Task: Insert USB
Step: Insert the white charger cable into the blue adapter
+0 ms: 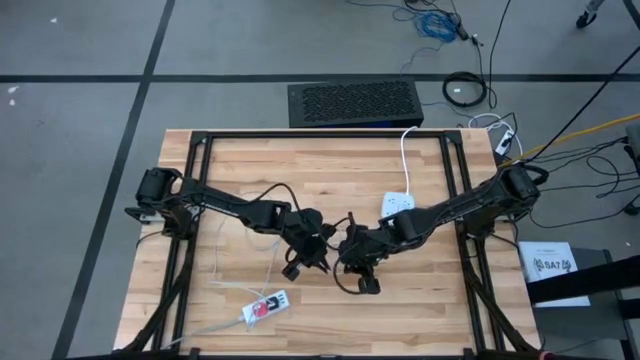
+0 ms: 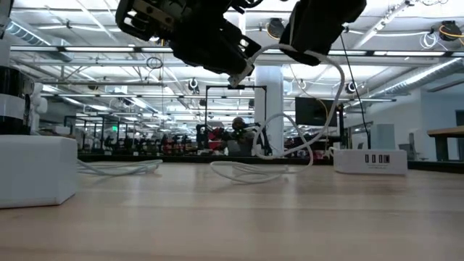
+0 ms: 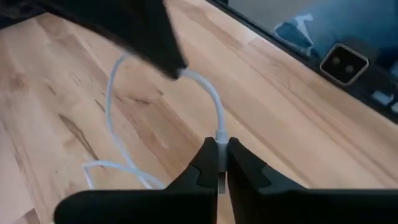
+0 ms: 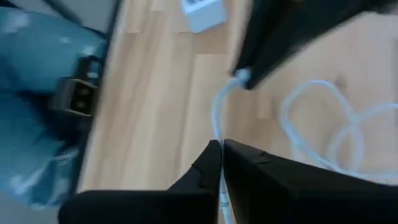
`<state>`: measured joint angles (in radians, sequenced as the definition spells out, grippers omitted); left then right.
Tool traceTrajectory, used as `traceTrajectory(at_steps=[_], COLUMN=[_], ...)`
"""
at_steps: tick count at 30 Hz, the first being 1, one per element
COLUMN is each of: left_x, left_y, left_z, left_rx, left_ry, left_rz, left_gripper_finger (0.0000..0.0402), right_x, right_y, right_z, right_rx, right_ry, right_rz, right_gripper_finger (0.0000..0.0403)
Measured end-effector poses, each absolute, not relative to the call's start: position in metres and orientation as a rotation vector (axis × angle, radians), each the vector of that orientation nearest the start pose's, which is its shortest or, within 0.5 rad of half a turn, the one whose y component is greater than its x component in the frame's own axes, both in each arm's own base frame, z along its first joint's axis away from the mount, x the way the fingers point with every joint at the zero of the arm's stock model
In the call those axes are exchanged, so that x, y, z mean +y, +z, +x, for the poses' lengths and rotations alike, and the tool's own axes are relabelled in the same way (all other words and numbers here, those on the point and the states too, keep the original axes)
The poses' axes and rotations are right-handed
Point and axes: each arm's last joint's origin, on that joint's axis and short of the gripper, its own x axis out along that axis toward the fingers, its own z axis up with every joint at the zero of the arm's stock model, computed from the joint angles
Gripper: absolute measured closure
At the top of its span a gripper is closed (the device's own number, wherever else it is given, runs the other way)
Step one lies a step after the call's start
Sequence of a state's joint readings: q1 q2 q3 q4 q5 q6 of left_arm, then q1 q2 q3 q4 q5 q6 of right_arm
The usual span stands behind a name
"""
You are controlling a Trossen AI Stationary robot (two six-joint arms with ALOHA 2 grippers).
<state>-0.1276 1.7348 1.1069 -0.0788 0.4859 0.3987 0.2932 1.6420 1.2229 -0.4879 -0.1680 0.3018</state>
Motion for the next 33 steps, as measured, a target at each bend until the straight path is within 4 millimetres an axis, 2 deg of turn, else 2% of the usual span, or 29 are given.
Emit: traceTrajectory(at_steps=[3, 7, 11, 14, 16, 19, 24, 27, 30, 33], left_x=[-0.060, -0.059, -0.058, -0.052, -0.044, -0.035, -0.021, -0.019, -0.015, -0.011], left_y=[0.209, 0.214, 0.208, 0.206, 0.205, 0.209, 0.214, 0.216, 0.216, 0.217], left_z=[0.364, 0.368, 0.367, 0.367, 0.366, 0.364, 0.362, 0.362, 0.362, 0.362], left_rx=[0.568, 0.504, 0.401, 0.307, 0.233, 0.118, 0.006, -0.019, -0.019, -0.027], left_ry=[-0.705, -0.673, -0.631, -0.550, -0.493, -0.449, -0.395, -0.381, -0.376, -0.367], left_rz=[0.221, 0.189, 0.146, 0.125, 0.109, 0.084, 0.062, 0.088, 0.091, 0.097], left_gripper_finger=[0.0387, 0.0387, 0.0387, 0.0387, 0.0387, 0.0387, 0.0387, 0.0387, 0.0387, 0.0387], right_x=[0.103, 0.097, 0.094, 0.100, 0.106, 0.118, 0.133, 0.127, 0.118, 0.109], right_y=[0.251, 0.278, 0.307, 0.319, 0.315, 0.297, 0.257, 0.241, 0.238, 0.239], right_z=[0.325, 0.312, 0.289, 0.269, 0.258, 0.246, 0.240, 0.244, 0.248, 0.252], right_rx=[0.958, 0.850, 0.749, 0.708, 0.685, 0.634, 0.382, 0.223, 0.100, 0.049], right_ry=[0.201, 0.091, -0.005, -0.108, -0.184, -0.291, -0.429, -0.453, -0.420, -0.381], right_rz=[0.178, 0.161, 0.140, 0.115, 0.092, 0.081, 0.189, 0.282, 0.333, 0.325], right_gripper_finger=[0.0400, 0.0386, 0.0366, 0.0351, 0.0344, 0.0338, 0.0337, 0.0337, 0.0336, 0.0336])
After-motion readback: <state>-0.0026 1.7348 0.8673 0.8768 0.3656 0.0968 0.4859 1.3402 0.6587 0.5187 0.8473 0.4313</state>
